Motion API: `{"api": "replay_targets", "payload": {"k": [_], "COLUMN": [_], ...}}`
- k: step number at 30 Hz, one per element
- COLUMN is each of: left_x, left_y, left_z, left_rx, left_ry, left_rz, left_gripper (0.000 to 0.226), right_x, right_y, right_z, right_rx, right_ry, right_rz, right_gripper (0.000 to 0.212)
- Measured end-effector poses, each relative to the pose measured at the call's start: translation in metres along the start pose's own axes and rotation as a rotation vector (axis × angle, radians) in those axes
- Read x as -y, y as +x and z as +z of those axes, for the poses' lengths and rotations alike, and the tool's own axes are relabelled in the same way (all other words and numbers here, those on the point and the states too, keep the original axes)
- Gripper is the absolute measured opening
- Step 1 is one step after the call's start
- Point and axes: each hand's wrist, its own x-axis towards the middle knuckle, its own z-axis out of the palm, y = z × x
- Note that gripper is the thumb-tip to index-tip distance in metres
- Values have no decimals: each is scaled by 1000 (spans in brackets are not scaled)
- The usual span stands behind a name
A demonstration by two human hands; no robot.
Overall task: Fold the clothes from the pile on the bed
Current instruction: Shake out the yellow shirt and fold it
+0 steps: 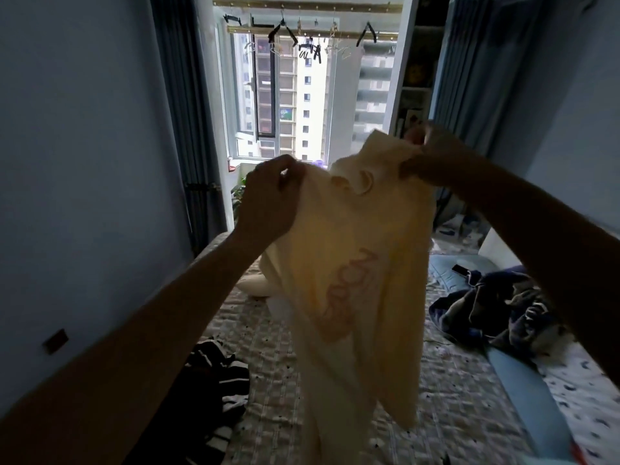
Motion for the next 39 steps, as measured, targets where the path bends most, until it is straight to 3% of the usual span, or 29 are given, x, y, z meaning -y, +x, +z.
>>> {"api": "replay_targets", "payload": {"k": [2, 3, 4, 6, 8, 9, 11, 13, 16, 18, 21, 24, 27, 30, 33, 35, 37, 39], "left_x": [-27, -37, -46, -54, -53, -49, -34, -7, 36, 58, 55, 25, 9, 23, 36, 45, 55, 60], "left_y": [17, 22, 26, 30, 27, 23, 7, -19, -66, -87, -102, -120, -151, -170, -167, -145, -112, -76], "left_z": [7, 12, 16, 20, 18, 15, 11, 14, 24, 31, 36, 46, 73, 105, 116, 110, 97, 82], "left_rx": [72, 116, 160, 215, 206, 188, 230, 447, 729, 703, 516, 539, 569, 427, 352, 237, 138, 95], "left_ry": [-32, -39, -39, -53, -164, -246, -338, -335, -143, -110, -337, -424, -273, -347, -673, -622, -535, -409], "left_rz": [100, 147, 183, 222, 171, 122, -12, -152, -197, -196, -354, -278, -238, -458, -707, -819, -759, -534], "left_gripper": [22, 23, 24, 25, 19, 19, 43, 55, 24, 8, 9, 46, 61, 48, 5, 20, 22, 24], "right_x": [8, 15, 19, 18, 11, 6, -3, -7, -9, -11, -18, -20, -16, -18, -28, -43, -64, -88], "right_y": [-6, -11, -14, -16, -16, -14, -12, -10, -6, -7, -5, -3, -5, -5, -4, -3, -5, -7], "right_z": [7, 15, 22, 32, 35, 34, 30, 25, 16, 10, 3, 4, 8, 0, -17, -31, -48, -64], "right_rx": [167, 296, 411, 514, 476, 448, 400, 370, 251, 170, 20, -86, -94, -61, -28, -8, 1, 40], "right_ry": [3, 42, 83, 150, 249, 294, 368, 441, 511, 504, 492, 386, 293, 242, 159, 62, 26, 59], "right_rz": [-153, -193, -206, -203, -195, -184, -184, -189, -137, -120, -81, -123, -153, -187, -233, -247, -187, -102], "right_gripper": [93, 96, 90, 55, 26, 21, 23, 30, 19, 10, 6, 13, 9, 8, 18, 22, 25, 24]}}
